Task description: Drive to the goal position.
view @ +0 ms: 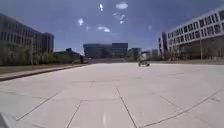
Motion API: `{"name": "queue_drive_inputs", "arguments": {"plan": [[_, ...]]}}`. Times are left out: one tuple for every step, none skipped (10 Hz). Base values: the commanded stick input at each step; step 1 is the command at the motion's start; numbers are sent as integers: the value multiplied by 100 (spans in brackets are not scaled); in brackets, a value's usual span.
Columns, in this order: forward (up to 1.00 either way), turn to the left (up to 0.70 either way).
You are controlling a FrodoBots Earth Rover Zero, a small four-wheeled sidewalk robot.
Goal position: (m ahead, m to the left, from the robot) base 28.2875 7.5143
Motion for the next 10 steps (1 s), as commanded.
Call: {"name": "queue_drive_inputs", "arguments": {"plan": [[50, 0], [50, 0], [50, 0], [50, 0], [50, 0], [50, 0], [50, 0], [50, 0], [50, -5], [50, -47]]}}
